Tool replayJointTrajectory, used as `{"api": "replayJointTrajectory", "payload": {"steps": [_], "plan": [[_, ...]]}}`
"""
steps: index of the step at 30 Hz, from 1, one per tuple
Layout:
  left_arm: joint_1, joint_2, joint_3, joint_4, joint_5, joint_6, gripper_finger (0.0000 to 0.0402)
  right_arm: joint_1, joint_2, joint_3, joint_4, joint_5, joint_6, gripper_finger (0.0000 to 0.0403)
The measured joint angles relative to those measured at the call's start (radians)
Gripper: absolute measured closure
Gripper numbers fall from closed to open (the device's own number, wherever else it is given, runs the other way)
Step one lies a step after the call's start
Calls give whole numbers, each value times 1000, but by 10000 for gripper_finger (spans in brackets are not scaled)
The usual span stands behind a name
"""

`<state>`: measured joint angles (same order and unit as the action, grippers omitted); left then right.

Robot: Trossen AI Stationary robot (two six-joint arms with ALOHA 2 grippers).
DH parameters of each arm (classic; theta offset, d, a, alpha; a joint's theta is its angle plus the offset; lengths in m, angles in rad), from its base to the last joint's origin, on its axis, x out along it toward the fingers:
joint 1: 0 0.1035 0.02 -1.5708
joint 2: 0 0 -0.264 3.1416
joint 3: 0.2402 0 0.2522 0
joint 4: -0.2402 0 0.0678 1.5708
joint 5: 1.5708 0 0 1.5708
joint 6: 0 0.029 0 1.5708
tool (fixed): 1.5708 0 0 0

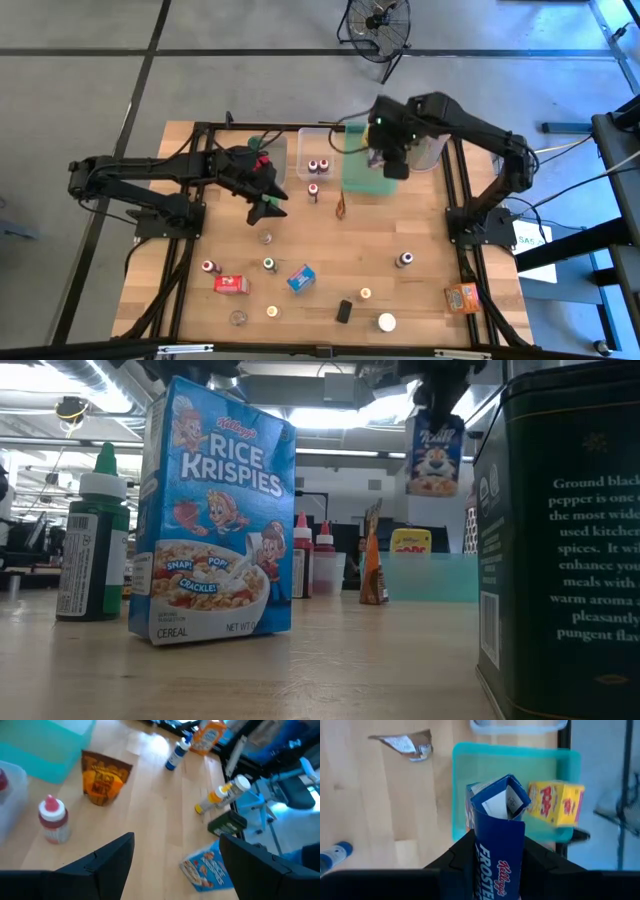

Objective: Pick & Place Kitchen Items
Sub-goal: Put the blue cereal box into the green bin

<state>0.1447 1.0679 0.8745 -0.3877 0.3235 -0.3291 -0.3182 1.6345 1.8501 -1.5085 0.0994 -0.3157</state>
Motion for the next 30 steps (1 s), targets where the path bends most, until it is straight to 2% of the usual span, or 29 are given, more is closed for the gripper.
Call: {"api": "replayJointTrajectory", "payload": {"steps": [5, 10, 15, 22, 30], "plan": [[-7, 0, 0, 33, -66, -51, 116, -119, 0, -53, 89, -25, -116, 295], [-7, 0, 0, 32, -68, -98, 114, -190, 0, -157, 199, -90, -210, 295], [-7, 0, 0, 32, -89, -122, 116, -225, 0, -276, 318, -96, -272, 295], [-7, 0, 0, 32, -202, -122, 115, -259, 0, -415, 495, -69, -321, 295], [-7, 0, 0, 64, -247, -122, 114, -300, 43, -456, 522, -74, -376, 295]]}}
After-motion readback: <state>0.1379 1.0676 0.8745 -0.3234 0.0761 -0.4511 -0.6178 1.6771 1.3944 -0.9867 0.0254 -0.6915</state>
